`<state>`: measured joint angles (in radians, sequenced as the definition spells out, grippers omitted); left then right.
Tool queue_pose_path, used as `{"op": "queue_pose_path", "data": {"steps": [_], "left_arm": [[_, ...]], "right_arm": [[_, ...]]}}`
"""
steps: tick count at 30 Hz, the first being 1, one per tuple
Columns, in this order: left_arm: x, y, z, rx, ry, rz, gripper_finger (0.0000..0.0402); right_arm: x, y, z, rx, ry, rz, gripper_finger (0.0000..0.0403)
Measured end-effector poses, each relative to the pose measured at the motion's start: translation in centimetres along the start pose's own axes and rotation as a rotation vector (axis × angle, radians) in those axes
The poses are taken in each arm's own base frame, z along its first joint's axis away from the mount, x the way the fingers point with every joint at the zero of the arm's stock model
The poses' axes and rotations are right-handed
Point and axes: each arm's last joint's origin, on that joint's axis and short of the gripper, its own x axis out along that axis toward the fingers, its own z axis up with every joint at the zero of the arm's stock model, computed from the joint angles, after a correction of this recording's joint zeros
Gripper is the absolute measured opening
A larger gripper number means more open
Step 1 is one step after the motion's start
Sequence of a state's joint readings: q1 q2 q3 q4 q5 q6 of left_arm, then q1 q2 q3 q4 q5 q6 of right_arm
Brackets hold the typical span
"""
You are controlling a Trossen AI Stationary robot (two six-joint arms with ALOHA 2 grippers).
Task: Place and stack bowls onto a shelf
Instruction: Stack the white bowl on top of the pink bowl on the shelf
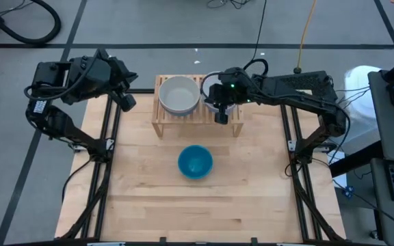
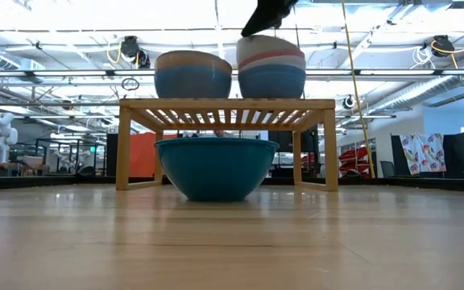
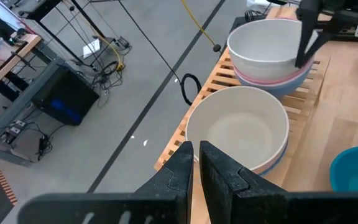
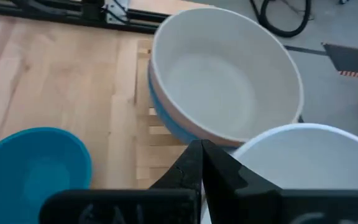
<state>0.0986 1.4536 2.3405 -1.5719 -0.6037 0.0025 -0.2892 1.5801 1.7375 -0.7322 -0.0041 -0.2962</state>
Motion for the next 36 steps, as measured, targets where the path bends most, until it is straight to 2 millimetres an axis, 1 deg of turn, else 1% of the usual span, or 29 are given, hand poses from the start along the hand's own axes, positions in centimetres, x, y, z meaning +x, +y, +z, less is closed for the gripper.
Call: {"op": "queue_pose_path", "data": {"steps": [8,10,15,20,22,30,34,36], "left_arm": [[0.0,0.0,0.0,0.002,-0.001,0.0,0.0032],[0.0,0.0,0.0,0.002,-0.001,0.0,0.0032],[0.0,0.0,0.0,0.002,-0.001,0.0,0.0033],[0.0,0.0,0.0,0.001,-0.001,0.0,0.0032],[0.0,0.0,0.0,0.001,-0.001,0.0,0.0033],[0.0,0.0,0.0,-0.009,-0.001,-0.001,0.0033],[0.0,0.0,0.0,-0.009,-0.001,-0.001,0.0033],[0.0,0.0,0.0,-0.009,-0.001,-0.001,0.0033]], "right_arm": [[-1.5,-1.2,-1.7,0.084,-0.005,-0.047,0.0],[-2.1,-1.3,-1.6,0.082,-0.03,-0.055,0.0],[-5.0,-1.1,-0.4,0.067,-0.193,-0.016,0.0],[-6.5,-1.2,-0.3,0.061,-0.232,-0.034,0.0],[-6.7,-1.2,-0.3,0.059,-0.238,-0.035,0.0],[-6.7,-1.2,-0.3,0.031,-0.241,-0.04,0.0],[-6.7,-1.8,-0.2,0.02,-0.257,-0.063,0.0],[-6.8,-2.4,-0.2,0.021,-0.277,-0.088,0.0]]}}
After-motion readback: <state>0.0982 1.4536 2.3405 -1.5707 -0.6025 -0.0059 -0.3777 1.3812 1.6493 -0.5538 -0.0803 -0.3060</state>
